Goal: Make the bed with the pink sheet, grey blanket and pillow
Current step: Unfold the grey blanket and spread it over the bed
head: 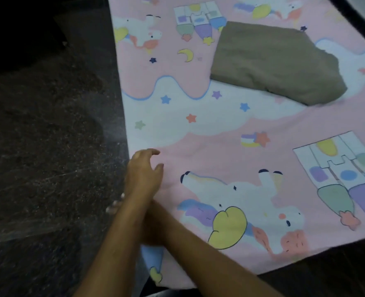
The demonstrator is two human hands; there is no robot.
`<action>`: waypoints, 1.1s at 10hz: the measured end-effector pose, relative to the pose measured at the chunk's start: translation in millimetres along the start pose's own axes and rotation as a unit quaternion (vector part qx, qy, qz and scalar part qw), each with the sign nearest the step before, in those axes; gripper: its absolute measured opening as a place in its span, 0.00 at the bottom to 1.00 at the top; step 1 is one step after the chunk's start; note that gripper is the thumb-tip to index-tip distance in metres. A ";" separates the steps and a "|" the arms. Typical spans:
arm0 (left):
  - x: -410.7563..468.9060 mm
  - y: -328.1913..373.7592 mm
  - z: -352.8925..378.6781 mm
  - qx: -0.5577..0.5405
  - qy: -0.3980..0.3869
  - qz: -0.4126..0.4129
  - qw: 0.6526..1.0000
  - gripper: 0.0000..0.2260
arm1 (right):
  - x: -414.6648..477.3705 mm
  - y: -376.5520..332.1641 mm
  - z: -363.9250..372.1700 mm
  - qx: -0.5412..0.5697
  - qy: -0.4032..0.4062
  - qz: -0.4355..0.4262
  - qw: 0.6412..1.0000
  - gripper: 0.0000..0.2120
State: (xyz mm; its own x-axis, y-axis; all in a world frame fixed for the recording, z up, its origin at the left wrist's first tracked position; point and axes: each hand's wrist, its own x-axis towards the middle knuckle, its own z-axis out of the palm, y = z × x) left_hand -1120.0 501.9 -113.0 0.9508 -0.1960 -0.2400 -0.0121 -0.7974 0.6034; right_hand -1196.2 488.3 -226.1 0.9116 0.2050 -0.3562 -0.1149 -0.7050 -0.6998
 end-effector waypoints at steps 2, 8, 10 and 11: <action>36.6 66.3 26.3 0.011 -0.043 0.061 0.997 0.17 | -20.0 115.6 -216.1 -0.028 0.366 0.111 0.924 0.20; 113.1 214.0 118.2 0.008 -0.255 0.054 0.965 0.21 | -65.5 331.9 -459.6 0.398 0.508 0.370 0.668 0.38; 99.7 218.6 143.0 -0.133 -0.322 -0.050 0.936 0.21 | -49.8 289.7 -460.0 0.256 0.463 0.295 0.796 0.22; 93.4 220.1 137.8 -0.178 -0.331 -0.077 0.923 0.20 | -51.1 256.6 -447.1 0.250 0.453 0.254 0.817 0.22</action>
State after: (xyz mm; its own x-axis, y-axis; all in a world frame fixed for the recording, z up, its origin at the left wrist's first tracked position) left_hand -1076.5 229.5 -107.4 0.5334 -0.4967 -0.6847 0.3221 -0.6292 0.7074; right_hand -1095.9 -6.7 -110.6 0.5892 -0.7736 -0.2333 -0.5092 -0.1313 -0.8506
